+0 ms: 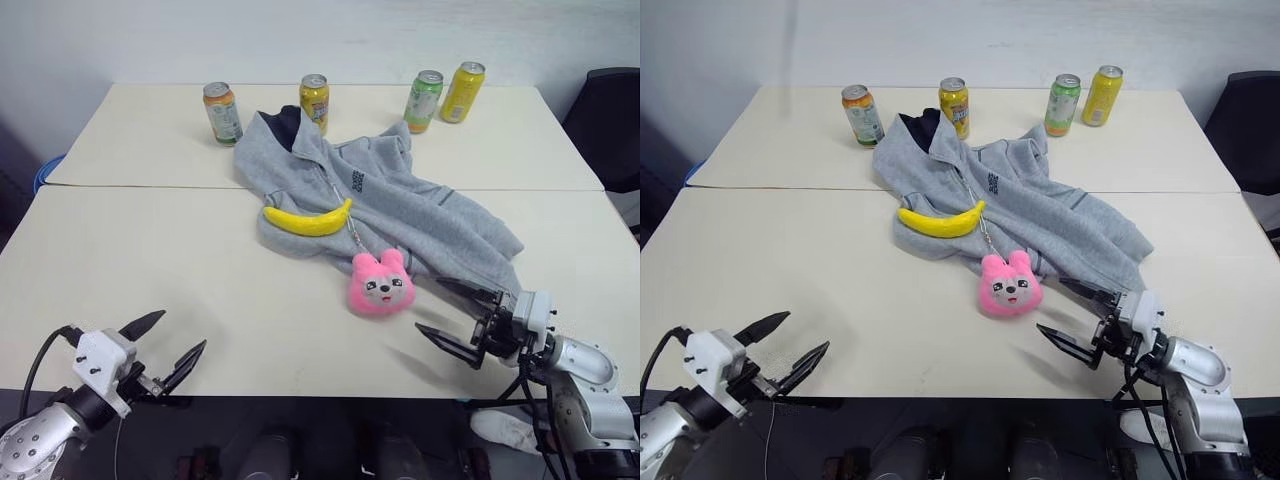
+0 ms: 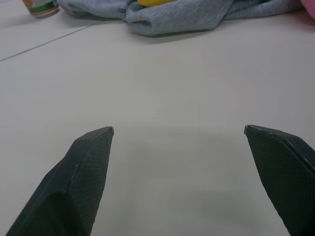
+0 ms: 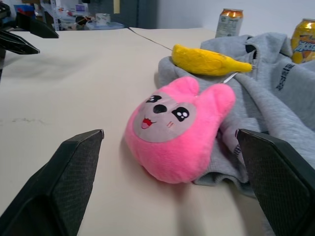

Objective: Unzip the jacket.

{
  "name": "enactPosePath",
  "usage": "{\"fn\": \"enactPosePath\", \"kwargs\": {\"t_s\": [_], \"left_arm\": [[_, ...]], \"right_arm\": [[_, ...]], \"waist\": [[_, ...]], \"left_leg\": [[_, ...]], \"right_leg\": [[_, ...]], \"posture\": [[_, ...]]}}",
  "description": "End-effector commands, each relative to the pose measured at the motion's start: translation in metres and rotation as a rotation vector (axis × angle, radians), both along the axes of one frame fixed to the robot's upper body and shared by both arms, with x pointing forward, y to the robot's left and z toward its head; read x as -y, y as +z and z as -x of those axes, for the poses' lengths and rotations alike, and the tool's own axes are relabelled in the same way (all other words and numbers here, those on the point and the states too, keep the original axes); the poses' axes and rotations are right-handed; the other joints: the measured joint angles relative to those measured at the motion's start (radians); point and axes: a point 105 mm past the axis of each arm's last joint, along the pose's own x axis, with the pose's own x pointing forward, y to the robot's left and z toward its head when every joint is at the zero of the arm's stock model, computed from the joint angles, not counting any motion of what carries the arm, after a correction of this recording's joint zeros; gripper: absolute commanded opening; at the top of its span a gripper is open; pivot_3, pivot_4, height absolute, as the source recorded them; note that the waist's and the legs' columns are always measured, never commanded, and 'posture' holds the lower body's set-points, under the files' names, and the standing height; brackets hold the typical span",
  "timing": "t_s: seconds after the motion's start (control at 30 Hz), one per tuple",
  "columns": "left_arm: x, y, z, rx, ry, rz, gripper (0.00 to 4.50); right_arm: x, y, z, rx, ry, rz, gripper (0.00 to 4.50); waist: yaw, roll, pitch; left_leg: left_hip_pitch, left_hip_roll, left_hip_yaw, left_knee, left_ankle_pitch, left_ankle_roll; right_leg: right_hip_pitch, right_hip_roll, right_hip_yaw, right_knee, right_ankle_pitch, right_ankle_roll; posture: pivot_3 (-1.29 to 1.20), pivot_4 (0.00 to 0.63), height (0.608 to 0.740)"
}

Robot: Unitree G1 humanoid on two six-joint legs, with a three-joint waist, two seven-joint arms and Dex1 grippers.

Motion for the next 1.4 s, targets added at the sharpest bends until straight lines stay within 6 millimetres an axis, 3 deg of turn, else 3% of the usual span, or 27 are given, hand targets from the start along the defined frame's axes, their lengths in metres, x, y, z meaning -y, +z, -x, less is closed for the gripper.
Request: {"fn": "enactPosePath", "kwargs": {"t_s": [0.03,0.23,0.43,0.6,0.7,0.77,0.97,1.1,1.2,1.3,1.4], "left_arm": [[0.002,0.005,-0.002,0.044,0.030,-0.030,4.48],[0.010,0.017,-0.003,0.047,0.017,0.161,4.48],[0.011,0.029,-0.013,0.086,-0.013,0.161,4.48],[0.024,0.036,-0.028,0.073,-0.099,0.194,4.48],[0.034,0.038,-0.046,0.086,-0.147,0.179,4.48],[0.050,0.044,-0.073,0.111,-0.200,0.179,4.48],[0.108,0.065,-0.139,0.139,-0.432,0.130,4.48],[0.130,0.072,-0.181,0.129,-0.464,0.046,4.48],[0.141,0.066,-0.195,0.074,-0.499,-0.004,4.48],[0.144,0.064,-0.208,0.045,-0.483,-0.035,3.93],[0.150,0.057,-0.208,0.002,-0.539,-0.072,3.11]], "right_arm": [[0.010,0.006,-0.002,0.040,-0.041,0.007,4.50],[0.009,0.003,-0.003,0.038,-0.066,-0.014,4.50],[-0.001,0.005,0.000,0.006,-0.062,-0.055,4.50],[-0.013,0.027,-0.004,0.078,-0.073,-0.160,4.50],[-0.019,0.045,-0.004,0.169,-0.057,-0.230,4.50],[-0.024,0.049,-0.005,0.180,-0.046,-0.234,4.50],[-0.029,0.050,-0.009,0.166,-0.042,-0.235,4.50],[-0.028,0.046,-0.006,0.159,-0.059,-0.227,4.50],[-0.027,0.045,-0.003,0.157,-0.080,-0.232,4.50],[-0.028,0.042,0.003,0.153,-0.102,-0.242,4.50],[-0.030,0.041,0.006,0.150,-0.117,-0.252,4.50]], "waist": [[0.000,0.000,0.000],[-0.001,0.000,0.000],[0.000,0.000,0.000],[-0.001,0.000,0.000],[0.000,0.000,0.000],[0.006,0.001,0.000],[0.004,-0.001,-0.001],[-0.002,-0.002,0.000],[-0.004,-0.002,0.000],[-0.003,-0.003,0.000],[0.000,-0.004,0.001]], "left_leg": [[0.000,0.000,0.000,0.000,0.000,0.000],[0.000,0.000,0.000,0.000,0.000,0.000],[0.000,0.000,0.000,0.000,0.000,0.000],[0.001,0.000,0.001,0.000,0.000,0.000],[0.001,0.000,0.001,0.000,0.001,-0.001],[0.001,-0.001,0.001,0.001,0.001,-0.001],[0.000,-0.003,0.002,0.002,0.003,0.000],[0.000,-0.004,0.006,0.002,0.004,0.001],[0.000,-0.003,0.007,0.002,0.005,0.001],[0.000,-0.002,0.007,0.002,0.005,0.001],[0.000,-0.002,0.007,0.002,0.006,0.001]], "right_leg": [[0.000,0.000,0.000,0.000,0.000,0.000],[0.000,0.000,0.000,0.001,0.000,0.000],[0.000,0.000,0.000,0.001,0.000,0.000],[0.000,0.000,0.001,0.002,0.000,0.000],[-0.001,0.001,0.001,0.004,0.000,0.000],[-0.001,0.001,0.000,0.004,0.000,0.000],[-0.002,0.005,-0.003,0.011,0.001,0.001],[-0.002,0.007,-0.006,0.011,0.001,0.002],[-0.003,0.008,-0.007,0.010,0.001,0.002],[-0.003,0.008,-0.007,0.010,0.001,0.002],[-0.003,0.008,-0.006,0.011,0.001,0.002]], "posture": [[0.00,0.150,0.740],[0.00,0.150,0.740],[0.00,0.150,0.740],[0.00,0.150,0.740],[0.00,0.150,0.740],[0.00,0.150,0.740],[0.00,0.150,0.740],[0.00,0.150,0.740],[0.00,0.150,0.740],[0.00,0.150,0.740],[0.00,0.150,0.740]]}}
